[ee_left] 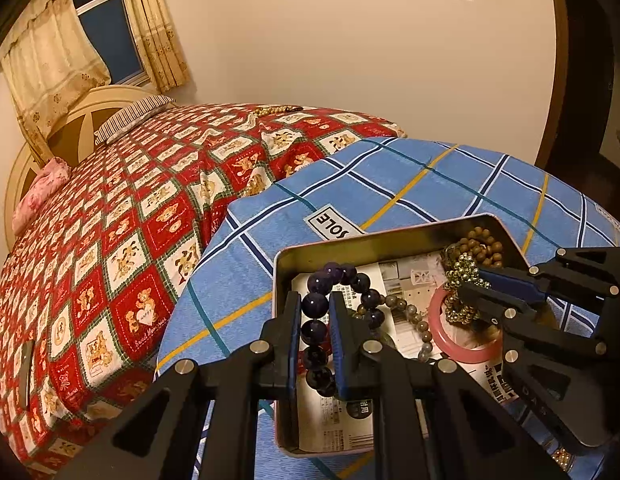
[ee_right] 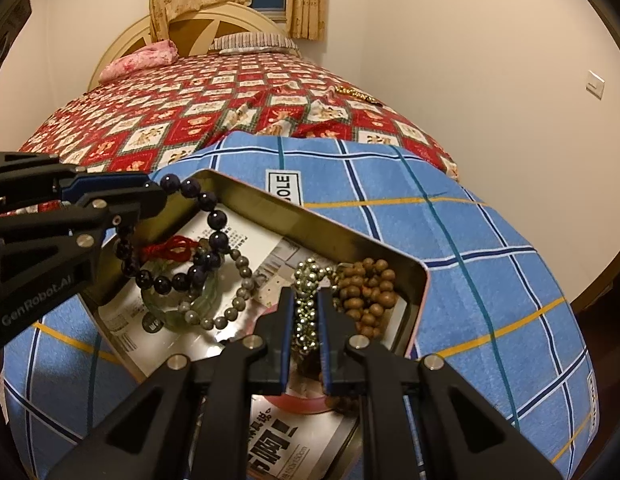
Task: Organize jewelry
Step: 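Carry the gold necklace and purple bracelet into the tin and open both tools, then withdraw both tools from the tin toward the silver bangle and pearls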
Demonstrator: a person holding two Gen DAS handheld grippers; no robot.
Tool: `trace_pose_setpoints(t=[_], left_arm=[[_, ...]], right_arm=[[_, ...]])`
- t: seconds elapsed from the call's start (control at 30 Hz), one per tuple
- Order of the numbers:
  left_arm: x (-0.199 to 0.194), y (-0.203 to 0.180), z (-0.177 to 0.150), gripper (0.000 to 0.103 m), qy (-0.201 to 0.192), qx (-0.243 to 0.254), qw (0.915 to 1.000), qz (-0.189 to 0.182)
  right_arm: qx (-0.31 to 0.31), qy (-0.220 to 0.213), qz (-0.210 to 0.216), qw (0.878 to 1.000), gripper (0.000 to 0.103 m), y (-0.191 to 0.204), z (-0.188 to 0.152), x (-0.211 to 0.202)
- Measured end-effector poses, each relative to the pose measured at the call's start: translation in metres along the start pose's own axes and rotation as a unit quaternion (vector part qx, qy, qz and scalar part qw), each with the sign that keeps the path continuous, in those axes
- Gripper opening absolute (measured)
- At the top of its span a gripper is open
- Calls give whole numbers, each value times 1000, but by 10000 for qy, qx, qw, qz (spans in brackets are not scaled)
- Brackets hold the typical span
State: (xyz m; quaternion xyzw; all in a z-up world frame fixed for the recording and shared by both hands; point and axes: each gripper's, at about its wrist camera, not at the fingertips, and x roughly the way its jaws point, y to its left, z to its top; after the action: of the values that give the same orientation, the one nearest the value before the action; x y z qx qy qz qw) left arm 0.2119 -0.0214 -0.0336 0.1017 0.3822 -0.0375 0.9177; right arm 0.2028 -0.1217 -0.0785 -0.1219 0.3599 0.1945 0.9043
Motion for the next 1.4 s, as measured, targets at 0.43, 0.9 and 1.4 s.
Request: trace_pose_setpoints(t=[0.43,0.9,1.4], left_arm=[[-13,-4,-2,74,-267,80,9996,112],[-31,-7,-16,75,-388,4,9992,56],[-83,-31,-83,75,-531,12,9982,263]], right_arm=[[41,2,19,10000,44,-1,-6,-3],[236,-102,-18,9997,53,-7,-25,-30],[521,-63,-271,9983,60,-29,-81,-79]])
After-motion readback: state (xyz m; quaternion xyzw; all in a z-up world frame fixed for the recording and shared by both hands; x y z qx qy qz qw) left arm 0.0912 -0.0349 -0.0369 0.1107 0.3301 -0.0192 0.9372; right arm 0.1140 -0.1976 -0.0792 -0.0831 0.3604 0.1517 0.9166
